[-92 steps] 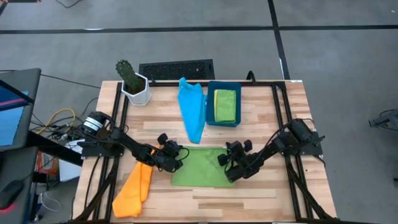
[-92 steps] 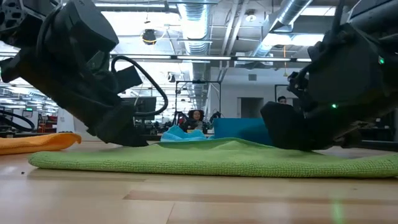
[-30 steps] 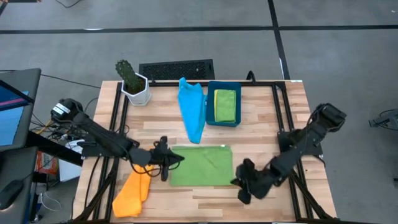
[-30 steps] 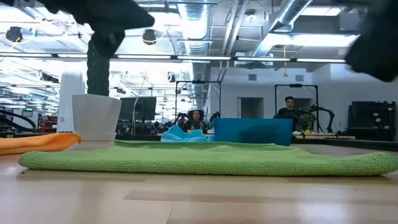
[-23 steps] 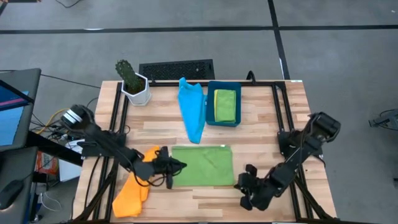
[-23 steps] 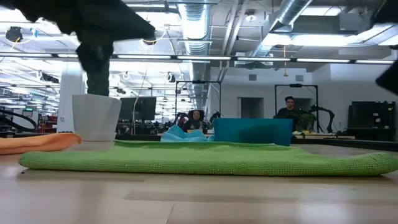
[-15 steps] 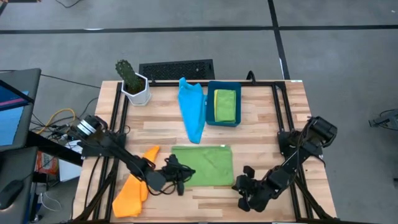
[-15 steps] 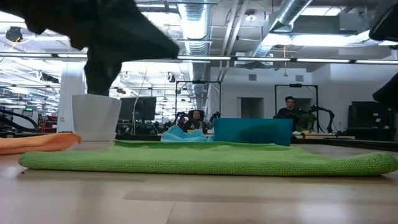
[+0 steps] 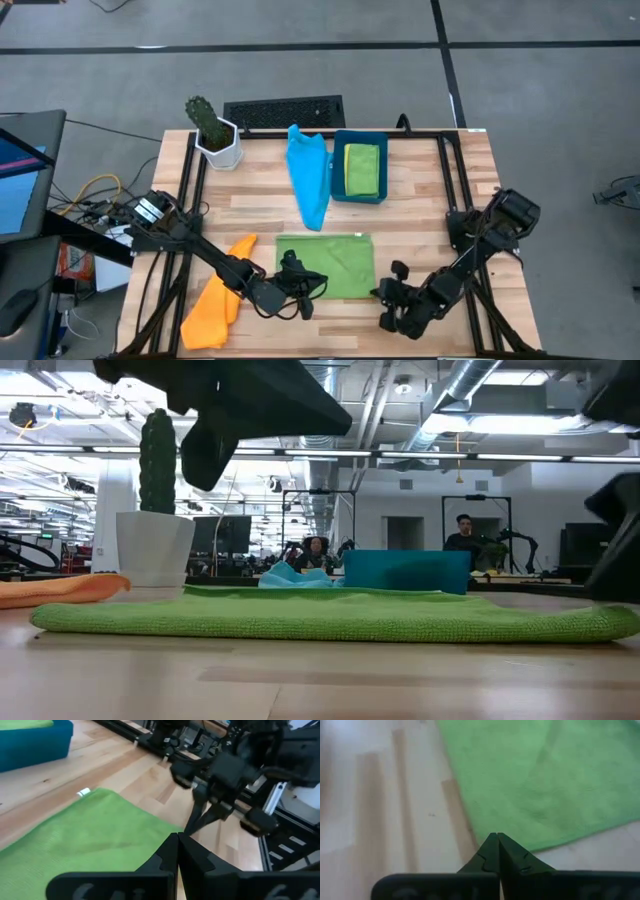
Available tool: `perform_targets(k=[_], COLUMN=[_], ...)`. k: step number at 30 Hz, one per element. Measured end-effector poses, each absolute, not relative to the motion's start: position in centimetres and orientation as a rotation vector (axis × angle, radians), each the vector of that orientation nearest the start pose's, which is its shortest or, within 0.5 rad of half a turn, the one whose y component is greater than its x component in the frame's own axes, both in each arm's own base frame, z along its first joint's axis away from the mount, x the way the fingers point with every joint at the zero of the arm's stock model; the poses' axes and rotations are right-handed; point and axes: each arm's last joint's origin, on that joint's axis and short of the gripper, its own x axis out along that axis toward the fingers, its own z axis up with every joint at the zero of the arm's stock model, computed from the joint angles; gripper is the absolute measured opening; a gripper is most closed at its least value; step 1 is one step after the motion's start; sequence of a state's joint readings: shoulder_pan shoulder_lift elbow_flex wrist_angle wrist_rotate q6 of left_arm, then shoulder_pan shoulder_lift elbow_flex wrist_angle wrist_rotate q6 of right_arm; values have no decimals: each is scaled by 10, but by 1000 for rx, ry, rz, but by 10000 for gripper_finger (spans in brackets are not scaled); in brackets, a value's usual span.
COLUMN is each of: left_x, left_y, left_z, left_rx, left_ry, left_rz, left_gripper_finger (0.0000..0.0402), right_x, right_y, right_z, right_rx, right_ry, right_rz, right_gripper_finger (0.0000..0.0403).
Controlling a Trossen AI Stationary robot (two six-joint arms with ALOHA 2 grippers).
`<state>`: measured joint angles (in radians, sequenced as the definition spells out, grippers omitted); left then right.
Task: Fold microfiber towels
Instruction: Fold the green towel
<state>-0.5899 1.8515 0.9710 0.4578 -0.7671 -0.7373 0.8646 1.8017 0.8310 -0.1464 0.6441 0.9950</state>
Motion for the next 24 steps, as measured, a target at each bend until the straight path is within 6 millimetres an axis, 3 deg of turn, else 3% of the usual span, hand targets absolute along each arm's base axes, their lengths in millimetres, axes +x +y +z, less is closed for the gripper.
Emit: perform_targets(k=[3,8,15,20,24], left_x=[324,324,327,329,329], left_y=[-191,-190,-185,-182,-182], left_z=[170,169,168,167,167], left_rx=[-467,-460,-506,-518,-531], left_ry=[247,258,259,282,290], left_rz=[288,296,315,291,280], left_gripper_finger=[0,0,0,0,0], right_x=[217,216,209,208,203], right_y=[224,228,220,220,220], right_z=[98,98,124,143,142], right_rx=[185,238,232,203,161], right_ry=[830,848,846,800,848], right_rz=[-199,-191,-189,-114,-98], right_gripper_finger=[26,21,30,64,101])
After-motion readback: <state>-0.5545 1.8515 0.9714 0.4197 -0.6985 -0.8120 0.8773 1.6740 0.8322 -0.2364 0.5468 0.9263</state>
